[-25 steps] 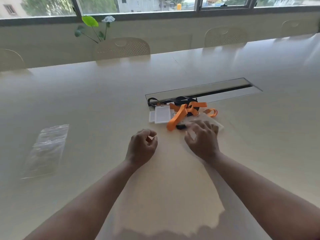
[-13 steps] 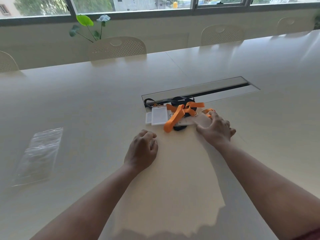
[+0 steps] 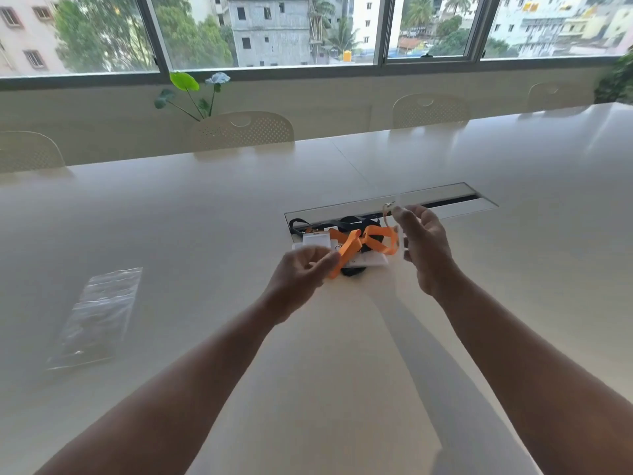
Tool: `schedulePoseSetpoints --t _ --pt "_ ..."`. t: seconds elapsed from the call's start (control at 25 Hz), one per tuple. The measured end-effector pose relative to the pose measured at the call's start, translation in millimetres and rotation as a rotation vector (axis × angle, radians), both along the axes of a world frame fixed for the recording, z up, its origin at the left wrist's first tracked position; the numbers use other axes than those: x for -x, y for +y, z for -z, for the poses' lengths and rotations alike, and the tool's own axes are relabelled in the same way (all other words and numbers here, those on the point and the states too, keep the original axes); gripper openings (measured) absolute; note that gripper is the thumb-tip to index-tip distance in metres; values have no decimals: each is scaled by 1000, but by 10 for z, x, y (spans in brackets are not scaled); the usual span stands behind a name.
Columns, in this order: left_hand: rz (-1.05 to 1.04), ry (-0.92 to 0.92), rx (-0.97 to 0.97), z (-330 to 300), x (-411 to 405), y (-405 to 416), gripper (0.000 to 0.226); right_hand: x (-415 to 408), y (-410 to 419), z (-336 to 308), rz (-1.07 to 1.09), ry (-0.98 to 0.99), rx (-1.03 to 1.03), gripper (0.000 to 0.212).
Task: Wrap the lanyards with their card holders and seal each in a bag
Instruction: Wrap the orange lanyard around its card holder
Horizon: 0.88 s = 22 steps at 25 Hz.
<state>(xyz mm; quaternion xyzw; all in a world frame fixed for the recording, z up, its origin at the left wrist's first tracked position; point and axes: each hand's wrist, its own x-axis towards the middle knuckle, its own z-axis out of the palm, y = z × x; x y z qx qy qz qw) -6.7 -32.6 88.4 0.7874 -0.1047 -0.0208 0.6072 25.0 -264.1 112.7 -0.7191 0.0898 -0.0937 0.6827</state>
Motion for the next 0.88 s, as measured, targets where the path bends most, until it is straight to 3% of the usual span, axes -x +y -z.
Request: schedulePoseSetpoints --t 0.08,0.24,0.32,0.4,0.52,0.64,0.88 --pt "87 12 130 -405 52 -138 20 111 122 -182 -102 -14 -11 83" --pt "163 26 200 -980 126 -244 34 365 342 -511 -199 -126 126 86" --pt "99 -37 187 -1149 169 -270 32 470 422 -658 -226 -231 262 78" --pt "-40 -138 128 -1261 212 -239 5 541 469 -763 -296 -325 320 69" --pt "-139 -158 143 -1375 274 -88 21 573 483 -833 -336 -357 415 79" --pt "-76 -153 169 -1467 333 115 21 579 536 -864 -409 -339 478 83" --pt "32 -143 271 -1533 450 383 20 542 779 -838 -653 -286 418 50"
